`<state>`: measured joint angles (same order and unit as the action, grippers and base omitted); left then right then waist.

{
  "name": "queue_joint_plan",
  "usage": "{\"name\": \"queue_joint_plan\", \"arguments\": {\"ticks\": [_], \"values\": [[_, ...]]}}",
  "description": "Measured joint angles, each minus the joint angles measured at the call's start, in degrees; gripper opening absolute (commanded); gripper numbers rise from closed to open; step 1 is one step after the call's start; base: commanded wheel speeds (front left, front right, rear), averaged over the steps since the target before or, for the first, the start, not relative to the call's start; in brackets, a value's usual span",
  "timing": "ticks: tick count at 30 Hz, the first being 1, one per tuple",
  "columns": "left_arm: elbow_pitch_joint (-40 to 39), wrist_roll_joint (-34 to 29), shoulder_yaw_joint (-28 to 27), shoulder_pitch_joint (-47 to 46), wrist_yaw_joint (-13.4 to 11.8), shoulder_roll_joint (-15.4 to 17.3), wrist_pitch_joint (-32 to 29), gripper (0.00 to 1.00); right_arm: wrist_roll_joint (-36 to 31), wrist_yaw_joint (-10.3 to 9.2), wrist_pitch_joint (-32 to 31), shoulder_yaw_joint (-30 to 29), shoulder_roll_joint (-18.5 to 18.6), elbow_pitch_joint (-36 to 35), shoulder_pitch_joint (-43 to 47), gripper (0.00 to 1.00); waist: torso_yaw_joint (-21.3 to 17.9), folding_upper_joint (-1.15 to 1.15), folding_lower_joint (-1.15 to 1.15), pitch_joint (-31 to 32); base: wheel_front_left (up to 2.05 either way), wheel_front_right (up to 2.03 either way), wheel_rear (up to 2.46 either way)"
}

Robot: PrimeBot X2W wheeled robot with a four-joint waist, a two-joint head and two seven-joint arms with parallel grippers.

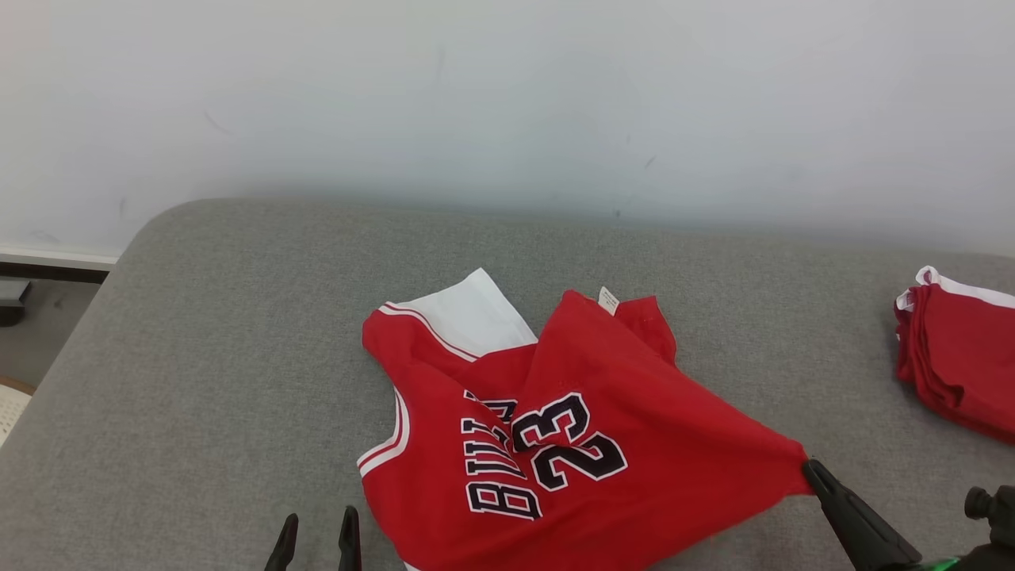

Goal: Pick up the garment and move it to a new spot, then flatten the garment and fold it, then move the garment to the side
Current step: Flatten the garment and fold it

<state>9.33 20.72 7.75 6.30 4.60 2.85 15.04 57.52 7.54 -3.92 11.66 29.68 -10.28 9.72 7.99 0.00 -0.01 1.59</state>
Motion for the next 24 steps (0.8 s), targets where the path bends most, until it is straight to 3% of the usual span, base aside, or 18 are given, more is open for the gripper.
{"name": "queue_joint_plan", "arguments": {"ticks": [7, 10, 20, 21, 24], "values": [[0.0, 0.2, 0.2, 0.3, 0.0, 0.0, 0.0, 1.0, -1.8, 0.0, -2.0, -1.8, -1.1, -1.9, 1.6, 0.0, 0.3, 0.0, 0.01, -0.2, 0.0, 0.0, 0.0], [0.1, 0.2, 0.4, -0.3, 0.0, 0.0, 0.0, 1.0, -6.5, 0.0, -2.4, -0.8, -2.1, 0.3, -3.8, 0.0, 0.6, 0.0, 0.01, -0.5, 0.0, 0.0, 0.0], [0.7, 0.1, 1.8, -2.3, 0.2, 0.0, 0.0, 1.0, -14.0, 0.0, -2.1, 4.1, -5.5, 18.5, -22.5, 0.0, 3.2, 0.0, 0.01, -1.6, 0.0, 0.0, 0.0], [0.8, 0.1, 2.1, -2.8, 0.2, 0.0, 0.0, 1.0, -14.0, 0.0, -1.7, 5.4, -6.8, 24.0, -26.8, 0.0, 4.1, 0.0, 0.01, -1.9, 0.0, 0.0, 0.0], [0.9, 0.2, 2.6, -3.1, 0.2, 0.0, 0.0, 1.0, -14.2, 0.0, -0.8, 7.2, -7.9, 29.9, -30.7, 0.0, 5.0, 0.0, 0.01, -2.2, 0.0, 0.0, 0.0]]}}
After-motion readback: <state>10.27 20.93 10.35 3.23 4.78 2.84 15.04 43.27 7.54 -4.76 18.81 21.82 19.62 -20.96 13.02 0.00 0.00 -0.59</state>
